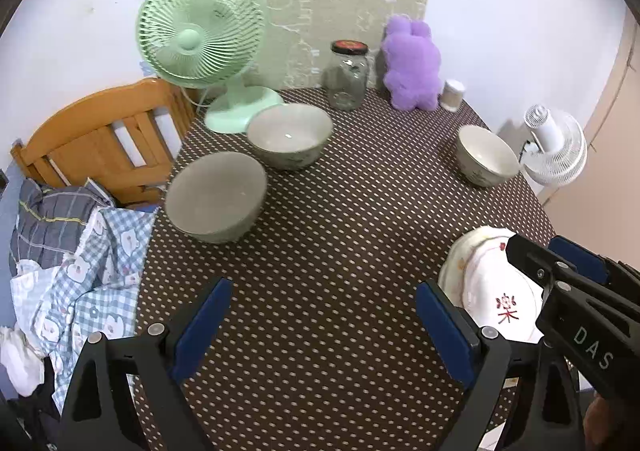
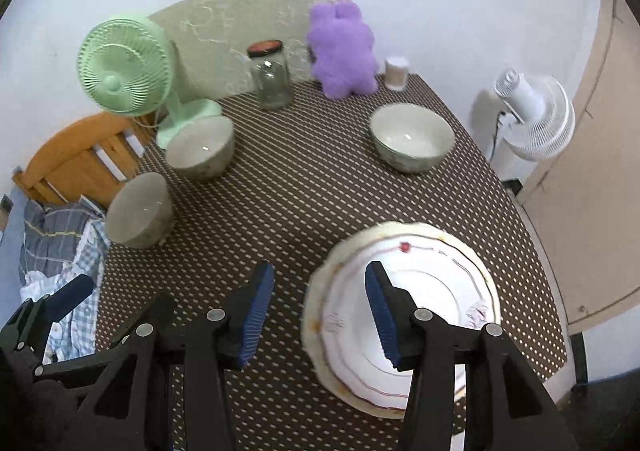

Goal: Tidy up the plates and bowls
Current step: 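Reach the right gripper to the large grey bowl and grasp its rim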

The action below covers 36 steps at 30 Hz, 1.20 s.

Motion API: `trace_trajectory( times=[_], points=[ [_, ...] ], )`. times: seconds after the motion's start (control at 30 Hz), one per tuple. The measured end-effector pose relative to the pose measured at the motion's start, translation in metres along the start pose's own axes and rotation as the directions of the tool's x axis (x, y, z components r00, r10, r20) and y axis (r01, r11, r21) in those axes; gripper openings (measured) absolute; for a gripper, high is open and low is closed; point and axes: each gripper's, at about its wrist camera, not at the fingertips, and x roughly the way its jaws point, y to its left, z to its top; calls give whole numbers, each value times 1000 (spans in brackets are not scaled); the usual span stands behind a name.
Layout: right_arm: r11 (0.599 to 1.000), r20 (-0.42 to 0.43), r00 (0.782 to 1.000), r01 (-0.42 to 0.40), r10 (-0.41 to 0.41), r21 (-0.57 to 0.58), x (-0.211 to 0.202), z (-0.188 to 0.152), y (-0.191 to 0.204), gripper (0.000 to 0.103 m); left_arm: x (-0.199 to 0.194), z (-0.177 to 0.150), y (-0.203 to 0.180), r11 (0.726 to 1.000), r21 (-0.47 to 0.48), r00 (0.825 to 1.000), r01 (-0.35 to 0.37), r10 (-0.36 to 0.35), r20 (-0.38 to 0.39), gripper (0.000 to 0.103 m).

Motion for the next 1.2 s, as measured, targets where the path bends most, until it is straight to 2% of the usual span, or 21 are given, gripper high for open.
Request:
trace_trajectory(
  times=[0.17,0.3,0.37,0.4,0.63,0.77,1.0,1.2],
  points=[
    [1000,34,999,-20,21,-25,0,7,27,52,-2,7,22,1000,-10,999,-17,17,36,90],
    [998,44,999,-17,19,-54,5,13,48,53,5,13,43,998,-30,998,-46,47,36,88],
    [998,43,999,-25,28,-63,11,16,60,65,10,16,54,996,-45,997,-72,74,38,86],
    [997,44,998,-36,39,-67,14,17,64,66,12,16,57,996,-49,996,-76,78,38,85],
    [995,36,997,-58,61,-76,36,25,100,66,35,25,91,992,-69,994,-110,112,21,82],
    [995,37,998,-42,46,-93,51,34,120,66,49,35,109,983,-93,987,-160,162,8,81],
    [996,11,998,-60,61,-62,88,54,145,66,77,52,137,982,-91,986,-164,166,18,72],
    [996,-17,998,-65,64,-68,118,64,162,66,104,58,153,984,-82,988,-157,157,-9,67]
  ],
)
